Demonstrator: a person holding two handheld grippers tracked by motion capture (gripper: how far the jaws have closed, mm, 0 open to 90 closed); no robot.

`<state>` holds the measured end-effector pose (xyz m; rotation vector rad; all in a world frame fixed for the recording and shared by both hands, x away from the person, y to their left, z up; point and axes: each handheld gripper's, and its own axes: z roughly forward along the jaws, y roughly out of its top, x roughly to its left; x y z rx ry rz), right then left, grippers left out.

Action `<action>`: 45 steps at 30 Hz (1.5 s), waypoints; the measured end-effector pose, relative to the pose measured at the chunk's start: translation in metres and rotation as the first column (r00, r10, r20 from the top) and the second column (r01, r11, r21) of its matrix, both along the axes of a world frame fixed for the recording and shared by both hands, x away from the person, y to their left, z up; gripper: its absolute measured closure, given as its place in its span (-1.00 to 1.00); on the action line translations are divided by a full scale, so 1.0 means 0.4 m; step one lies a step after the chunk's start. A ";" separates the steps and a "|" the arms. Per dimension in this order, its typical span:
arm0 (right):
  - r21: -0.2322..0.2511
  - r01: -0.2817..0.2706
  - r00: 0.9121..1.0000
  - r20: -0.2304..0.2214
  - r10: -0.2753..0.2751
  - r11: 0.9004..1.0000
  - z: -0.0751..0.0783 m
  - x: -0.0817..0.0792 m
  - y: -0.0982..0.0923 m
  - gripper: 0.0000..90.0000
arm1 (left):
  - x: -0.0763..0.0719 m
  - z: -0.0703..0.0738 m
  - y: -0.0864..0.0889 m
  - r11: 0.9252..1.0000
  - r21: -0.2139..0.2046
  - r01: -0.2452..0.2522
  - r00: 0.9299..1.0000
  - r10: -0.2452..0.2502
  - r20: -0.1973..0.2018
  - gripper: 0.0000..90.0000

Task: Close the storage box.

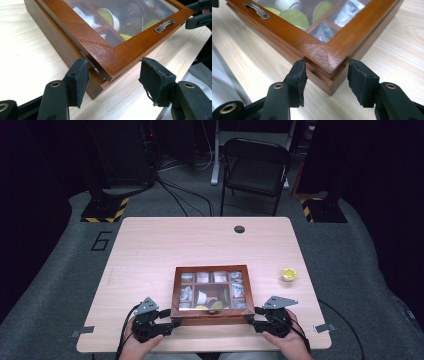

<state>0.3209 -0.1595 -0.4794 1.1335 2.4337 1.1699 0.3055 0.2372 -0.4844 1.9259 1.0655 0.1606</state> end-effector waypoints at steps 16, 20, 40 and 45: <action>0.033 0.018 1.000 0.004 -0.018 0.999 0.012 -0.009 -0.019 0.05 | -0.003 0.001 0.016 1.000 0.009 -0.017 1.000 0.017 -0.013 -0.13; 0.054 0.034 0.999 0.018 -0.035 0.998 0.023 -0.005 -0.029 0.02 | -0.002 0.008 0.024 0.999 -0.019 -0.032 0.999 0.032 -0.010 -0.15; 0.091 0.166 0.986 0.002 -0.167 0.982 0.024 0.031 -0.110 -0.07 | 0.026 0.026 0.077 0.995 -0.028 -0.097 0.995 0.098 0.032 -0.19; 0.068 0.185 0.983 -0.003 -0.185 0.980 0.016 0.039 -0.119 -0.06 | 0.035 0.021 0.081 0.994 -0.024 -0.105 0.994 0.105 0.027 -0.19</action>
